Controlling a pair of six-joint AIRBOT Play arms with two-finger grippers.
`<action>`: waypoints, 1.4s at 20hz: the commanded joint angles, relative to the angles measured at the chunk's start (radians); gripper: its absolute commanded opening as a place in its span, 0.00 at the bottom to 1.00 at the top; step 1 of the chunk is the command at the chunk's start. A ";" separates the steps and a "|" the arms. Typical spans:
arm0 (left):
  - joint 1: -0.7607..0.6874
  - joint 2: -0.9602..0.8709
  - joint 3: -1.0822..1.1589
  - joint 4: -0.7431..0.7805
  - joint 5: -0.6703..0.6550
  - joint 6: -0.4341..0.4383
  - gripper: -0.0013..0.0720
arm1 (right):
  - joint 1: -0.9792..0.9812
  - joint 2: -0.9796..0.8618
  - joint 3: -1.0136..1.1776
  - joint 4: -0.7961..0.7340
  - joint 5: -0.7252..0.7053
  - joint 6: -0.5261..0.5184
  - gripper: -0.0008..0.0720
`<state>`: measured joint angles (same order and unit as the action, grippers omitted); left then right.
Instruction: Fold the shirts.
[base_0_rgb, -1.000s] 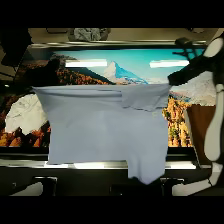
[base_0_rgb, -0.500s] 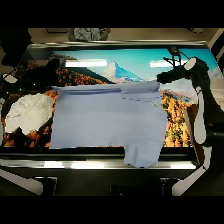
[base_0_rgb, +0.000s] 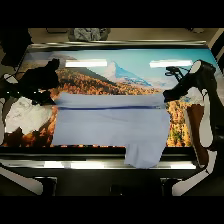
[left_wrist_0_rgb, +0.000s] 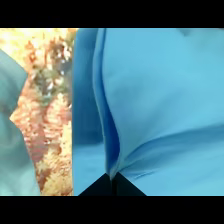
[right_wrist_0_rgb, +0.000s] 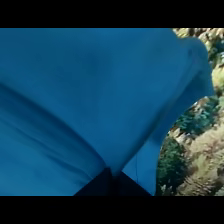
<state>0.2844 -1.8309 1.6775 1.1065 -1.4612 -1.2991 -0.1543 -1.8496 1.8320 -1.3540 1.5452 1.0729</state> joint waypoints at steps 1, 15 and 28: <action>-0.006 -0.005 -0.035 0.030 -0.111 -0.010 0.06 | 0.004 0.003 -0.106 -0.019 0.064 0.045 0.06; -0.004 -0.008 -0.090 0.084 -0.125 -0.024 0.06 | 0.001 0.011 -0.173 -0.026 0.018 0.076 0.06; 0.056 0.173 -0.159 0.111 -0.219 -0.084 0.59 | -0.087 0.217 -0.235 -0.040 0.170 -0.045 0.70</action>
<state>0.3157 -1.7508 1.5929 1.1595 -1.6569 -1.3689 -0.1986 -1.7134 1.6382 -1.3785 1.6855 1.0397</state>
